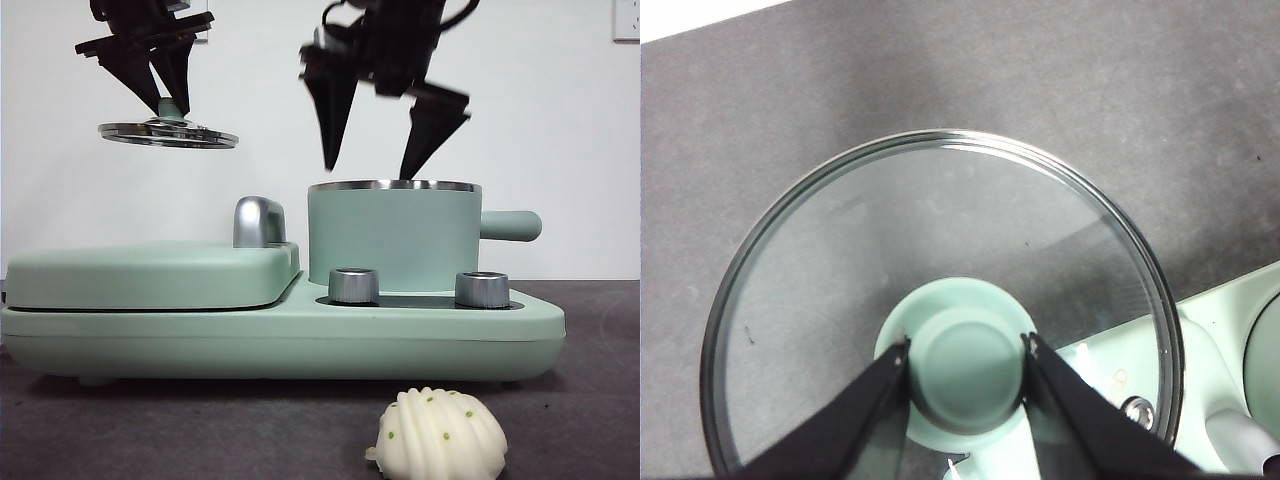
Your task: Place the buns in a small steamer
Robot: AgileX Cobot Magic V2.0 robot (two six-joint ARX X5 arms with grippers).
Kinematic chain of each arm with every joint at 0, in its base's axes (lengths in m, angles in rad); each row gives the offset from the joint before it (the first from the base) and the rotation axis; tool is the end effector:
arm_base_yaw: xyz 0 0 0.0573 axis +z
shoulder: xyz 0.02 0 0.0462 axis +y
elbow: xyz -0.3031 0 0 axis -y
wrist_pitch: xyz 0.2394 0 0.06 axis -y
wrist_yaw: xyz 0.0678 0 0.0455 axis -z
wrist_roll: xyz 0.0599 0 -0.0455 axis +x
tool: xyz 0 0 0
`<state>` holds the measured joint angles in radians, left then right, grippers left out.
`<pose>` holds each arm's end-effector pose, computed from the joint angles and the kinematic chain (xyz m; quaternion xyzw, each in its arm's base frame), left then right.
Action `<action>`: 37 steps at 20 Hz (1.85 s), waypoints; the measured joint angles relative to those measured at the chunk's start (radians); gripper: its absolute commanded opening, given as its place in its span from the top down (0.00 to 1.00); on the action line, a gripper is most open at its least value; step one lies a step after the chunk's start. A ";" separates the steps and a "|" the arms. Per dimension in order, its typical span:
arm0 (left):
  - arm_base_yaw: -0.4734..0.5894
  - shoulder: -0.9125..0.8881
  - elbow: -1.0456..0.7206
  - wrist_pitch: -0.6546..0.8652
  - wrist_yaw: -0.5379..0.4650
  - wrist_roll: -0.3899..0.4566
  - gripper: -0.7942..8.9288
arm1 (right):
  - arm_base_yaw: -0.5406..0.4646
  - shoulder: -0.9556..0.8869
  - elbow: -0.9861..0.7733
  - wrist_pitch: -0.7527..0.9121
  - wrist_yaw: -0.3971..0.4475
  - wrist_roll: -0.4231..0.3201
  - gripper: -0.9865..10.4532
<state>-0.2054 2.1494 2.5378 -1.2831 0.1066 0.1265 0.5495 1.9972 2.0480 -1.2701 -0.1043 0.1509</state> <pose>0.4532 -0.1009 0.4041 0.0776 0.4223 -0.1671 0.8875 0.3594 0.2274 0.3320 -0.0675 0.5767 0.2204 0.7838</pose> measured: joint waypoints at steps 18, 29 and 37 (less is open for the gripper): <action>-0.003 0.000 0.000 -0.015 0.000 -0.011 0.80 | 0.306 -0.740 -0.476 -0.065 0.103 0.006 0.52; -0.009 0.000 0.000 -0.004 0.000 -0.011 0.80 | 0.426 -0.821 -1.174 0.455 0.049 0.193 0.52; -0.009 0.000 0.000 -0.002 0.000 -0.011 0.80 | 0.425 -0.650 -1.242 0.621 0.051 0.213 0.52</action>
<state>-0.2146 2.1494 2.5378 -1.2854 0.1066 0.1150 0.9749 1.3472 0.8062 -0.6495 -0.0536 0.3637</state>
